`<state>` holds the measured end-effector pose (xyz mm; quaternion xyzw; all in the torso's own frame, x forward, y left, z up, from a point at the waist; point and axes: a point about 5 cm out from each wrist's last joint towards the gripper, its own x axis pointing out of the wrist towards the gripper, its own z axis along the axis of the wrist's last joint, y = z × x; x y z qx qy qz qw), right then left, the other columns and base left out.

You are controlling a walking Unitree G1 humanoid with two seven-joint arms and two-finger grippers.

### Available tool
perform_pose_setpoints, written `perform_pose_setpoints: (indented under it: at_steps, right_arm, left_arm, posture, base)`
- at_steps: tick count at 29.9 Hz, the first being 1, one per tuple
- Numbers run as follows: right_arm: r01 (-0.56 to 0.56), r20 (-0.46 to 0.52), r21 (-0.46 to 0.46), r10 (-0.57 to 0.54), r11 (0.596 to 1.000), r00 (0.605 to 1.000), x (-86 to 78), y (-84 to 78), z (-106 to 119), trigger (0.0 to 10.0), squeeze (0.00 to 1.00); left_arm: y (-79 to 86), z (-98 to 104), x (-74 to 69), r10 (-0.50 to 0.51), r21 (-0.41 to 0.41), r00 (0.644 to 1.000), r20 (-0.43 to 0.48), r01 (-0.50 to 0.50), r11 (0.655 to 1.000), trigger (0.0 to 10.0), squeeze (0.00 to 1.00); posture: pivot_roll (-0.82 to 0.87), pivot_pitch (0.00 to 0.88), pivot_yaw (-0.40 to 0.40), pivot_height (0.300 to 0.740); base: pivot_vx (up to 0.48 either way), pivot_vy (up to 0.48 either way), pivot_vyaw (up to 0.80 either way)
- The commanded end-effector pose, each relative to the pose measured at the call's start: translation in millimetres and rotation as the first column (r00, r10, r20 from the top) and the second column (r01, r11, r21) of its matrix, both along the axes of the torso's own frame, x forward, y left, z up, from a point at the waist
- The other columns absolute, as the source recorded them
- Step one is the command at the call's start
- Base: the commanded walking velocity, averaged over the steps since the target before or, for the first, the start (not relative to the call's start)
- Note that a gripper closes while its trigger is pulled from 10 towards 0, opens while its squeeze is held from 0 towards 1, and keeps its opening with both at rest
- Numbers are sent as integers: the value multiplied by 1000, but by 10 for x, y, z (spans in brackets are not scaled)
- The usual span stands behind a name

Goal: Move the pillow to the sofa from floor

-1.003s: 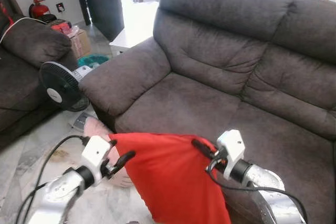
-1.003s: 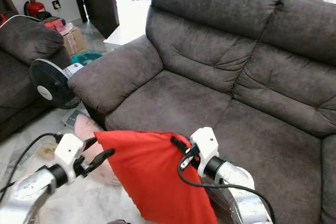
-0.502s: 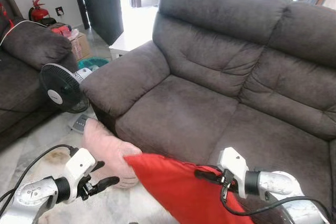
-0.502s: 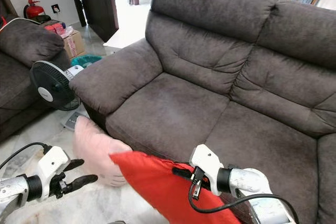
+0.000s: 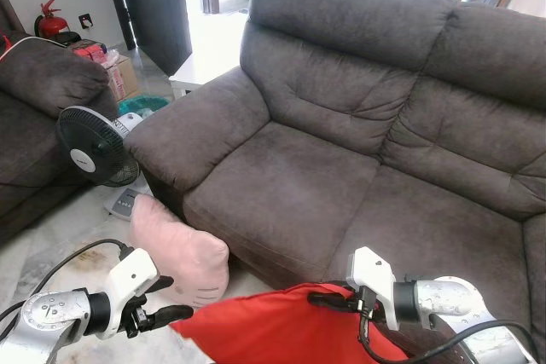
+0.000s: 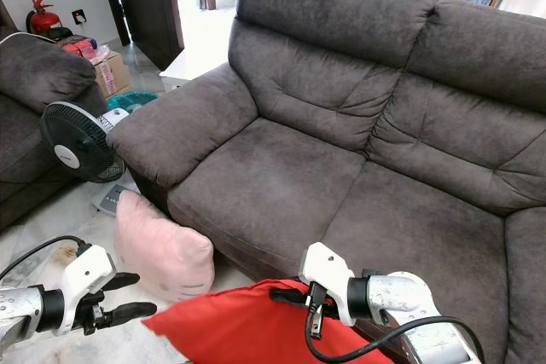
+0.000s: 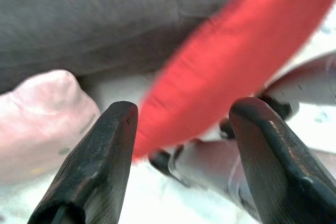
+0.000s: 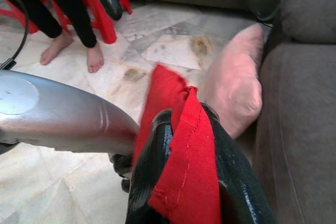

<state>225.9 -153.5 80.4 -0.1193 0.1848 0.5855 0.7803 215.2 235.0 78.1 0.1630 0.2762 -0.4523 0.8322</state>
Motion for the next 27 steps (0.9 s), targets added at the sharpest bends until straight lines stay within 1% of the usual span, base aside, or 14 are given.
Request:
perform_pose_setpoints:
  at_steps: [1, 4, 5, 8, 9, 11, 13, 15, 17, 20, 22, 25, 26, 27]
  right_arm:
    - [-62, 111, 68, 54, 996, 992, 60, 104, 279, 10000, 0]
    - [-95, 108, 78, 86, 992, 990, 45, 155, 317, 10000, 0]
    - [-110, 106, 81, 101, 991, 989, 32, 174, 333, 10000, 0]
    - [-121, 103, 82, 113, 989, 988, 18, 184, 340, 10000, 0]
    - [-132, 97, 81, 124, 988, 988, 3, 194, 337, 10000, 0]
    - [-135, 95, 80, 127, 988, 987, -2, 197, 336, 10000, 0]
    - [-150, 85, 84, 143, 985, 986, -29, 214, 333, 10000, 0]
    - [-161, 78, 84, 155, 983, 985, -49, 218, 326, 10000, 0]
    - [-161, 78, 84, 155, 983, 985, -49, 218, 326, 10000, 0]
    - [-209, 50, 44, 206, 977, 977, -137, 171, 275, 10000, 0]
    - [-233, 39, 32, 232, 972, 972, -176, 154, 264, 10000, 0]
    - [-265, 32, 14, 264, 964, 964, -205, 144, 263, 10000, 0]
    - [-265, 32, 14, 264, 964, 964, -205, 144, 263, 10000, 0]
    - [-276, 29, 6, 276, 961, 961, -214, 136, 262, 10000, 0]
  left_arm:
    - [6, -24, -15, -36, 21, 999, -33, 37, 999, 10000, 0]
    - [13, -96, -69, -105, 47, 990, -97, 110, 993, 10000, 0]
    - [41, -125, -68, -133, 93, 986, -95, 142, 985, 10000, 0]
    - [67, -130, -25, -144, 139, 988, -64, 151, 979, 10000, 0]
    - [63, -132, 10, -176, 190, 984, -28, 179, 965, 10000, 0]
    - [58, -133, 18, -190, 204, 982, -19, 190, 960, 10000, 0]
    - [35, -147, 46, -234, 249, 972, 21, 222, 943, 10000, 0]
    - [15, -145, 55, -264, 268, 963, 46, 243, 932, 10000, 0]
    - [15, -145, 55, -264, 268, 963, 46, 243, 932, 10000, 0]
    - [-53, -83, 48, -350, 244, 933, 83, 322, 915, 10000, 0]
    - [-51, -56, 49, -408, 271, 907, 109, 368, 890, 10000, 0]
    - [-21, -82, 22, -452, 285, 888, 84, 413, 865, 10000, 0]
    - [-21, -82, 22, -452, 285, 888, 84, 413, 865, 10000, 0]
    - [-17, -99, -4, -477, 289, 876, 63, 442, 849, 10000, 0]
  posture:
    - [133, 0, -46, 740]
    - [133, 0, -47, 740]
    - [134, 0, -47, 740]
    - [137, 0, -48, 740]
    - [138, 0, -47, 740]
    - [138, 0, -47, 740]
    - [140, 0, -47, 740]
    - [138, 0, -46, 740]
    - [138, 0, -46, 740]
    - [142, 0, -44, 740]
    - [139, 0, -43, 740]
    - [137, 0, -43, 740]
    - [137, 0, -43, 740]
    - [135, 0, -44, 740]
  base:
    - [0, 0, 0]
    - [0, 0, 0]
    - [0, 0, 0]
    - [0, 0, 0]
    - [0, 0, 0]
    - [0, 0, 0]
    - [0, 0, 0]
    - [0, 0, 0]
    - [0, 0, 0]
    - [0, 0, 0]
    - [0, 0, 0]
    - [0, 0, 0]
    - [0, 0, 0]
    - [0, 0, 0]
